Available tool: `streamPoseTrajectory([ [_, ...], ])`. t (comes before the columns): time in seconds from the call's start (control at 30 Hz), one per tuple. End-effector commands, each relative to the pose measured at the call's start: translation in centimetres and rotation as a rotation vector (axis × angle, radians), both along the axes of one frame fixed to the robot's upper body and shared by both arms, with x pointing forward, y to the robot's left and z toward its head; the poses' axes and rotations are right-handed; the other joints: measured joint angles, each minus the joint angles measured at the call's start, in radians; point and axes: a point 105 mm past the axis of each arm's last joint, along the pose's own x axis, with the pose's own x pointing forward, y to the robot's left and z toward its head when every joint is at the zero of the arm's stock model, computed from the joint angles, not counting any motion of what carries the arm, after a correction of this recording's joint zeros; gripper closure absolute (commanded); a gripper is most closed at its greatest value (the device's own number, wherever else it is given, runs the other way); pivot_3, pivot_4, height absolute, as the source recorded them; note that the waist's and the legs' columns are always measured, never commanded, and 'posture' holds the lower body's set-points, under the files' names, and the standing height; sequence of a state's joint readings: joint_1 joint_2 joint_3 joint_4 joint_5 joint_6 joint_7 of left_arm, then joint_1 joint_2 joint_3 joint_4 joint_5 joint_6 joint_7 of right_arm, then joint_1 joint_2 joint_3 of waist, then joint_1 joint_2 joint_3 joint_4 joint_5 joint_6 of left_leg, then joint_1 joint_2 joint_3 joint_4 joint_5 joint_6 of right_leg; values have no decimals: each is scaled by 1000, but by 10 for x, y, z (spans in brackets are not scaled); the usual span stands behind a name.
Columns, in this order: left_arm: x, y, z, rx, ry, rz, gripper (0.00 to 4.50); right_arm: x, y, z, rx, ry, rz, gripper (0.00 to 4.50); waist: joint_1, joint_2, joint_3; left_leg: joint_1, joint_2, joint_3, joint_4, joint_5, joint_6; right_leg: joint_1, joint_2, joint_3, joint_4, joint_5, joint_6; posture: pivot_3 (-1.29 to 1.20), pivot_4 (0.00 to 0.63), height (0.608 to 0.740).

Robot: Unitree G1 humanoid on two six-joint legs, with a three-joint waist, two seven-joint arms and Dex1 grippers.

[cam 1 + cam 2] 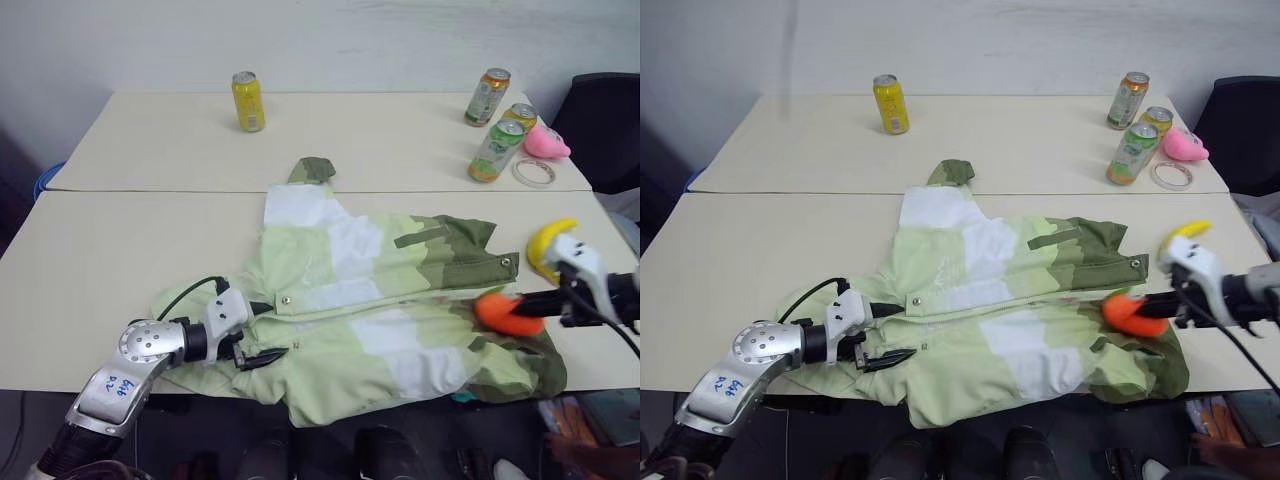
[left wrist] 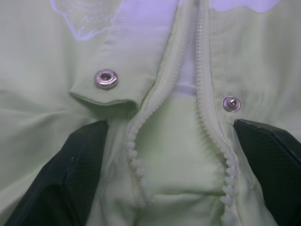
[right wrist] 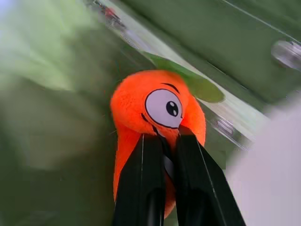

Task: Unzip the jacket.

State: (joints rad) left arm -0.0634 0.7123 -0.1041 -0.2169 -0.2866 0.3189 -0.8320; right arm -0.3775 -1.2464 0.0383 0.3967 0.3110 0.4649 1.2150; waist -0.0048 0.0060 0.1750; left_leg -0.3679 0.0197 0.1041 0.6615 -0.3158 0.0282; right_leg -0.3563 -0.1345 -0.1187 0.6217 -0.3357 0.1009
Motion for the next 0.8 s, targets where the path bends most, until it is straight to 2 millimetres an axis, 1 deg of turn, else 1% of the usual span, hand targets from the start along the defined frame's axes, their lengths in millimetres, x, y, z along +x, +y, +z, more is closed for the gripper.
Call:
streamPoseTrajectory([
  [0.03,-3,42,-49,134,168,181,0,12,-40,17,-95,-169,-175,4489,-2,6,-3,1,0,1,0,0,-1,0,1,1,0,0,0,0,150,740],
  [0.07,-1,44,-48,136,161,187,0,14,-49,19,-110,-203,-218,4489,-3,9,-5,1,1,1,0,0,-1,-1,1,1,1,0,0,0,150,740],
  [0.13,0,46,-47,140,155,190,0,16,-57,21,-125,-233,-255,4489,-5,12,-7,1,2,2,0,0,-2,-1,3,2,2,0,0,0,150,740],
  [0.23,3,50,-46,145,144,203,0,10,-73,16,-163,-211,-337,4489,-8,16,-10,2,2,4,0,0,-2,-2,3,3,3,0,-1,0,150,740],
  [0.33,3,51,-44,135,150,198,0,8,-80,14,-171,-200,-393,4489,-8,18,-11,2,2,4,-1,0,-2,-2,3,3,3,0,-1,0,150,740],
  [0.4,3,51,-40,121,158,194,0,8,-82,17,-151,-204,-435,4489,-8,18,-11,2,2,4,-1,0,-2,-2,3,4,3,0,-1,0,150,740],
  [0.5,12,56,-31,120,119,217,0,11,-86,27,-170,-252,-463,4489,-8,19,-11,2,2,4,-1,0,-2,-3,3,4,4,0,-1,0,150,740],
  [0.6,14,69,-35,214,98,193,0,20,-92,45,-250,-370,-480,4489,-9,20,-12,1,2,4,-1,0,-2,-4,3,4,4,0,-1,0,150,740],
  [0.67,15,75,-37,250,87,184,0,25,-88,51,-258,-399,-461,4489,-12,20,-12,1,2,5,-1,0,-3,-5,3,5,4,-1,-1,0,150,740],
  [0.8,21,80,-35,276,48,180,0,32,-76,58,-241,-449,-416,4489,-21,20,-12,2,2,6,-6,1,-4,-5,3,5,3,-1,-1,0,150,740],
])
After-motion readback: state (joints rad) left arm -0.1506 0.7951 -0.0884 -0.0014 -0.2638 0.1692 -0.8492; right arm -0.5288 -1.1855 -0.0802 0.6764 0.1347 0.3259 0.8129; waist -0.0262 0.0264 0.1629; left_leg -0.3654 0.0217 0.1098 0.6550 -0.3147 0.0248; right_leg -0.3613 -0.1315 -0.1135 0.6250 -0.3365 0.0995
